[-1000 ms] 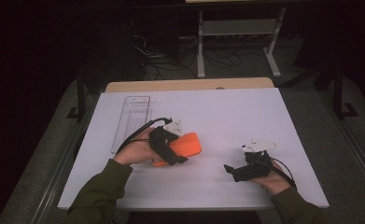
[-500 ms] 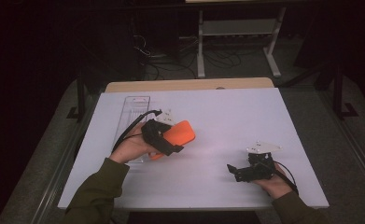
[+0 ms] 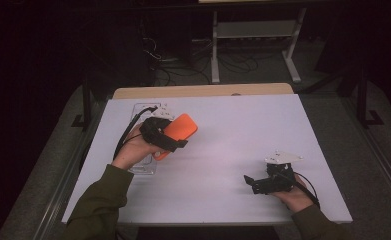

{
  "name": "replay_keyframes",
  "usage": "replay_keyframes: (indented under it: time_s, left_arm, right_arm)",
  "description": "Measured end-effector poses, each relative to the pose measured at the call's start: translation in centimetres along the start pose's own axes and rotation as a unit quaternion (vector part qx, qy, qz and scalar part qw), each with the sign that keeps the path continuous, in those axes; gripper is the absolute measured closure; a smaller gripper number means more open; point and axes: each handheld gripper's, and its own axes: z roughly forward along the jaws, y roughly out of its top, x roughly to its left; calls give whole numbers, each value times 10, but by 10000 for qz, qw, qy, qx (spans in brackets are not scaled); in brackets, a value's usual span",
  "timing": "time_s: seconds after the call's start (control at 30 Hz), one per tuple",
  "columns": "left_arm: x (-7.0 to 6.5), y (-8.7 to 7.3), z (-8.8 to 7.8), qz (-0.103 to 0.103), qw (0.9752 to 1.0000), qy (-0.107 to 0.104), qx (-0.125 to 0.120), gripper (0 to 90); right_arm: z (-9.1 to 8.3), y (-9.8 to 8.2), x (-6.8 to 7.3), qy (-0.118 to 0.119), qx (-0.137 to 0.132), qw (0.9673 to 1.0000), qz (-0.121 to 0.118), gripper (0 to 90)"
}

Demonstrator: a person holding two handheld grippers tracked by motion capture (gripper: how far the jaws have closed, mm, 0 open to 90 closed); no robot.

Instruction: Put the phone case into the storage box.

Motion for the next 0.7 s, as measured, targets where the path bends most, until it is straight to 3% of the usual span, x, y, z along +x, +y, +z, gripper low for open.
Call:
replay_keyframes:
  time_s: [0.27,0.7]
  left_arm:
    - [11,3,-6,-318,9989,290,-190,152]
    - [23,11,-17,-535,9956,662,-396,152]
  right_arm:
    - [0,0,0,5,-3,10000,-22,0]
    - [0,0,-1,-14,-15,10000,-43,0]
